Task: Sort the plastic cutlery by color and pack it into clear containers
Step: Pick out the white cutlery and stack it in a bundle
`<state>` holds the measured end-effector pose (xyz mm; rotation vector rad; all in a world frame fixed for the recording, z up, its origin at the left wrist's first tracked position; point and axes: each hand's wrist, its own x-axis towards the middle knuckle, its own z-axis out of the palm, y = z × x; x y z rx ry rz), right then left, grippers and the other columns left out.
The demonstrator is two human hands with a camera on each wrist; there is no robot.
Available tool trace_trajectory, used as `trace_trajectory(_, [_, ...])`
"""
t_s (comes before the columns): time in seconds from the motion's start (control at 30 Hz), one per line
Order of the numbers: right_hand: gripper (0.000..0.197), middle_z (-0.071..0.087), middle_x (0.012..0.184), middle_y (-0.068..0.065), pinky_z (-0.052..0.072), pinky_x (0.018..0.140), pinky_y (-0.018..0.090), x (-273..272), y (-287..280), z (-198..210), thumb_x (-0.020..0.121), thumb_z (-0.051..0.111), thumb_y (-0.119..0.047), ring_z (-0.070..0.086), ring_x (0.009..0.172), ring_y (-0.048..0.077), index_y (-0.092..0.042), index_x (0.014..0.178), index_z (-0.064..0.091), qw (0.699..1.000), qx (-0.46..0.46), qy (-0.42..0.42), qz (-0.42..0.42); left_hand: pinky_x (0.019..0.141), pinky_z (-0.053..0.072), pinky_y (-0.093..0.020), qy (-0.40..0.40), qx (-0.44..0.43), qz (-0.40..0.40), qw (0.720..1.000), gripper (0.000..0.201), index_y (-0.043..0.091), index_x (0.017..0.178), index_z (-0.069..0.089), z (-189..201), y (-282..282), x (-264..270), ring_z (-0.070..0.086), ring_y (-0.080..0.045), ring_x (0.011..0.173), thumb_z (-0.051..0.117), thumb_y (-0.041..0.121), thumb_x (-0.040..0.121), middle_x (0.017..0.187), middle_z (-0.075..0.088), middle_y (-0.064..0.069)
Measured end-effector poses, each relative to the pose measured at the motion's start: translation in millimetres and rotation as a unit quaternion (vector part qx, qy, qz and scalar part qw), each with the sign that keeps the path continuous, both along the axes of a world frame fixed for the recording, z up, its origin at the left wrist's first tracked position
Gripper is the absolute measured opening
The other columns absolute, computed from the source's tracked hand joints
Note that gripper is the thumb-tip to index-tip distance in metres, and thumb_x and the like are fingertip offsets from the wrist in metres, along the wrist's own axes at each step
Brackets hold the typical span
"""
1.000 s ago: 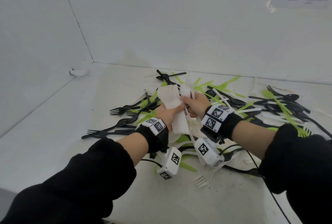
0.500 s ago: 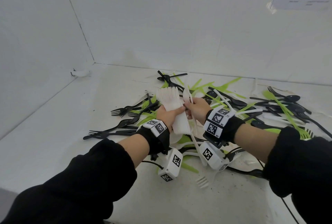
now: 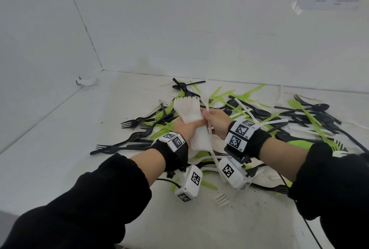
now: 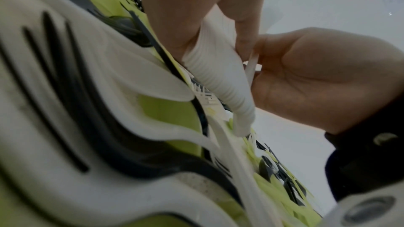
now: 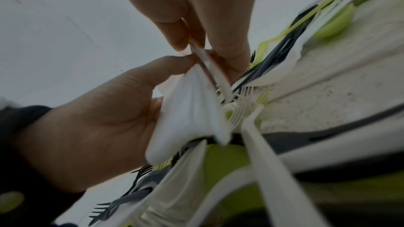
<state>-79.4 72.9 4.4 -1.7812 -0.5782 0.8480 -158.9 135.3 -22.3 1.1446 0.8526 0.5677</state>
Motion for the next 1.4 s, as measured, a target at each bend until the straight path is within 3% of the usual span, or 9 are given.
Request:
trace_trajectory(0.13, [0.033,0.043,0.067,0.005,0.034,0.047,0.027,8.5,-5.6,1.6,0.100,0.033,-0.023,0.038,0.052,0.016,-0.012,0.071,0.045,0.997,-0.031,-0.048,-0.051,0.086,0.052,-0.056,-0.006,-0.014,-0.008,1.000,0.030,0.008,0.095,0.063,-0.1,-0.4,-1.4,0.065,-0.039,0.096,0.076,-0.001,0.070,0.107,0.067,-0.019])
trace_trajectory(0.3, [0.029,0.058,0.087,0.009,0.046,0.084,0.037,0.4,-6.1,0.5,0.100,0.029,-0.024,0.055,0.091,0.025,-0.010,0.103,0.054,0.994,-0.039,0.101,0.006,0.077,0.055,-0.044,-0.026,-0.021,-0.026,0.999,0.032,0.006,0.104,0.062,5.0,-12.6,2.5,0.064,-0.030,0.082,0.071,-0.004,0.075,0.098,0.066,-0.014])
trace_trajectory(0.47, [0.029,0.043,0.073,-0.002,0.033,0.055,0.019,11.6,-16.6,1.8,0.098,0.035,-0.016,0.041,0.063,0.008,-0.019,0.070,0.044,0.995,-0.094,-0.018,0.035,0.080,0.054,-0.045,-0.031,-0.045,-0.034,0.998,0.042,-0.001,0.116,0.059,4.3,-19.4,4.1,0.064,-0.032,0.089,0.070,-0.004,0.076,0.110,0.065,-0.017])
trace_trajectory(0.57, [0.019,0.046,0.076,0.007,0.036,0.048,0.022,17.6,-16.9,-1.5,0.091,0.040,-0.005,0.044,0.063,0.017,0.000,0.094,0.058,0.997,-0.069,-0.037,0.029,0.087,0.052,-0.052,-0.022,-0.042,-0.040,0.998,0.048,-0.001,0.119,0.058,3.5,-23.8,6.1,0.063,-0.039,0.101,0.072,-0.003,0.074,0.115,0.064,-0.022])
trace_trajectory(0.73, [0.028,0.064,0.107,0.011,0.051,0.091,0.042,21.0,-24.1,-4.6,0.090,0.053,-0.013,0.061,0.100,0.026,-0.009,0.117,0.060,0.994,-0.039,-0.102,-0.018,0.086,0.053,-0.052,-0.036,-0.025,-0.040,0.998,0.068,0.001,0.118,0.060,3.9,-27.5,13.7,0.064,-0.038,0.101,0.078,0.008,0.054,0.112,0.066,-0.020])
trace_trajectory(0.97, [0.035,0.060,0.126,0.013,0.040,0.100,0.032,34.8,-31.8,7.0,0.096,0.038,-0.004,0.053,0.119,0.026,-0.005,0.123,0.060,0.990,-0.044,-0.106,0.081,0.068,0.058,-0.043,-0.013,-0.017,-0.028,0.999,0.042,-0.001,0.112,0.059,8.2,-29.4,14.3,0.068,-0.031,0.070,0.069,-0.010,0.072,0.105,0.066,-0.023])
trace_trajectory(1.07, [0.035,0.055,0.132,0.008,0.034,0.102,0.026,60.1,-36.5,10.5,0.096,0.038,-0.006,0.047,0.126,0.025,-0.009,0.125,0.057,0.946,-0.162,-0.260,0.108,0.059,0.058,-0.038,-0.001,-0.011,-0.035,0.999,0.039,-0.001,0.107,0.054,10.1,-29.5,13.5,0.065,-0.024,0.052,0.067,-0.014,0.073,0.090,0.065,-0.017])
trace_trajectory(1.2, [0.037,0.051,0.134,0.008,0.035,0.101,0.026,82.0,-45.4,2.3,0.093,0.045,-0.010,0.048,0.123,0.024,-0.015,0.129,0.054,0.833,-0.310,-0.405,0.215,0.079,0.055,-0.052,0.004,0.000,-0.013,1.000,0.036,0.002,0.099,0.056,9.7,-28.6,12.3,0.065,-0.035,0.072,0.071,-0.011,0.069,0.100,0.064,-0.025])
trace_trajectory(1.4, [0.036,0.045,0.127,0.006,0.042,0.098,0.036,85.4,-43.8,-8.0,0.091,0.053,-0.028,0.048,0.119,0.025,-0.023,0.127,0.053,0.753,-0.328,-0.487,0.297,0.083,0.053,-0.056,0.011,0.008,0.024,1.000,0.059,-0.001,0.109,0.056,9.0,-25.7,10.8,0.064,-0.043,0.093,0.079,0.003,0.055,0.107,0.065,-0.024])
